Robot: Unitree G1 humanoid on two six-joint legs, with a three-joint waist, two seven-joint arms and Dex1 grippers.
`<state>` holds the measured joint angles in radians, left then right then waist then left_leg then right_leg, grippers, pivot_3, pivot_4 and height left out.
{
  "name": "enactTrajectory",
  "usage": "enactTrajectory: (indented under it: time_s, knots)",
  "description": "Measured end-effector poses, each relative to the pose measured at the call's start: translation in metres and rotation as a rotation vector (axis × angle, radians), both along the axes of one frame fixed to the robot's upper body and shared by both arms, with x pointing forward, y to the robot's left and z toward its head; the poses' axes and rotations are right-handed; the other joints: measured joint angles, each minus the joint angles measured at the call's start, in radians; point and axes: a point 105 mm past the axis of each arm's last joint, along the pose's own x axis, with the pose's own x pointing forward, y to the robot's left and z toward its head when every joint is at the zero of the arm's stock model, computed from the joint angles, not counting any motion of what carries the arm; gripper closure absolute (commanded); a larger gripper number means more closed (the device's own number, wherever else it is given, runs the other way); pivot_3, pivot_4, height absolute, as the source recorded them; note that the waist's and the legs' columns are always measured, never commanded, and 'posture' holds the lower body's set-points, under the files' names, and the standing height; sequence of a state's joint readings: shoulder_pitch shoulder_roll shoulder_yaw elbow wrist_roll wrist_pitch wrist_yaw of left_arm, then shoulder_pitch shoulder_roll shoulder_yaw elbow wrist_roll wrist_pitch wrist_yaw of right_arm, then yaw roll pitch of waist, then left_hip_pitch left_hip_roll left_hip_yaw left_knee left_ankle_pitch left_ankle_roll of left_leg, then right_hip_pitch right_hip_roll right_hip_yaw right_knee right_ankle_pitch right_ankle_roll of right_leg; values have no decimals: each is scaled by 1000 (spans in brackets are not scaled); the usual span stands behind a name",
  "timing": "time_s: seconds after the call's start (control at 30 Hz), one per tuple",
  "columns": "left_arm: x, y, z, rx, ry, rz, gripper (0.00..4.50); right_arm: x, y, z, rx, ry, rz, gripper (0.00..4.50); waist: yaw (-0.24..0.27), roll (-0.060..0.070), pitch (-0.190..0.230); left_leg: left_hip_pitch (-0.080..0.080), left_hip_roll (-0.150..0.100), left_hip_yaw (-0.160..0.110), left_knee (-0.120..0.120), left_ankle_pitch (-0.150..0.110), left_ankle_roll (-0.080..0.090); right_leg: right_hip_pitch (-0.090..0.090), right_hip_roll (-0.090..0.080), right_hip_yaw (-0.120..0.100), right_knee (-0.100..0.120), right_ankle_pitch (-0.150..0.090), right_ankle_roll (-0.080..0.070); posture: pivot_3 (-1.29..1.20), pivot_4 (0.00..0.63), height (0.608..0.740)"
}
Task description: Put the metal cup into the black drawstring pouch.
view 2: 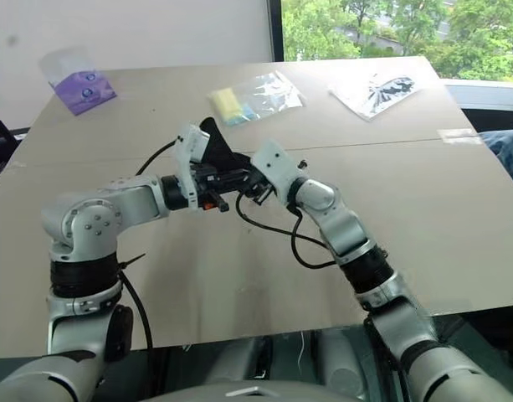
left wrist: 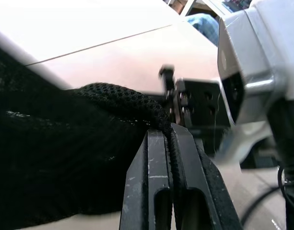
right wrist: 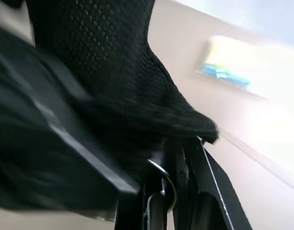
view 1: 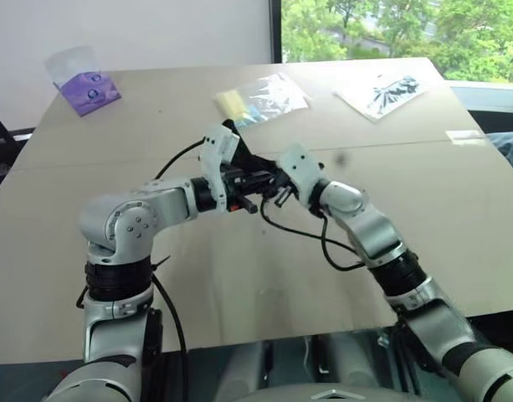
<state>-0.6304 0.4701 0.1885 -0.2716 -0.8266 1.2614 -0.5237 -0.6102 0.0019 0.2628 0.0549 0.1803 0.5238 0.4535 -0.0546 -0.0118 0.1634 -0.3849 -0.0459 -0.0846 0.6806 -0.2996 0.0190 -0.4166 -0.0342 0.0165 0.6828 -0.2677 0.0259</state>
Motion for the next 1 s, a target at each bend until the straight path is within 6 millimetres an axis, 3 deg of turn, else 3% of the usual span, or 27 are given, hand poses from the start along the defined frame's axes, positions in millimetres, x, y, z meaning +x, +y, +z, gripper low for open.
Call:
enactTrajectory:
  time_s: [0.13, 0.3, 0.4, 0.53, 0.8, 0.9, 1.0]
  knots:
    - [6, 6, 7, -34, -2, 28, 4500, -13, -1, 4, 84, 20, 95, 4463, 11, 0, 0, 0, -2, 0, 2, 0, 0, 1, -1, 0, -1, 0, 0, 0, 150, 740]
    - [14, 12, 8, -51, 23, 71, 4500, -13, -2, 11, -103, -229, 110, 4463, 13, 0, 0, 1, -2, -1, 3, 0, 0, 2, -1, -1, 1, 0, 0, 0, 150, 740]
    - [10, 5, 6, -60, 50, 41, 4500, -4, 3, 18, -304, -471, 120, 4463, 9, 0, 0, 1, -2, 0, 3, 0, 0, 1, -1, 1, 2, 0, 0, 0, 150, 740]
    - [3, 6, 10, -72, 55, 22, 4500, 4, 12, 23, -307, -542, 126, 4463, 8, 0, 0, 1, -1, 0, 2, 0, 0, 1, 0, 0, 2, 0, 0, 0, 150, 740]
    - [-13, 11, 7, -99, 93, 0, 4500, 21, 13, 32, -26, -368, 51, 4463, 12, 0, 0, 1, -1, -1, 3, 0, 0, 2, -1, -1, 1, 0, 0, 0, 150, 740]
    - [-14, 9, 9, -116, 84, 12, 4500, 23, 11, 27, 214, -112, 60, 4463, 13, 0, 0, 1, -1, -2, 3, 0, 0, 2, -1, -1, 1, 0, 0, 0, 150, 740]
    - [-15, 8, 8, -122, 87, 11, 4500, 26, 4, 19, 343, 45, 46, 4463, 13, 0, 0, 1, -1, -2, 2, 0, 0, 2, -1, -1, 1, 0, 0, 0, 150, 740]
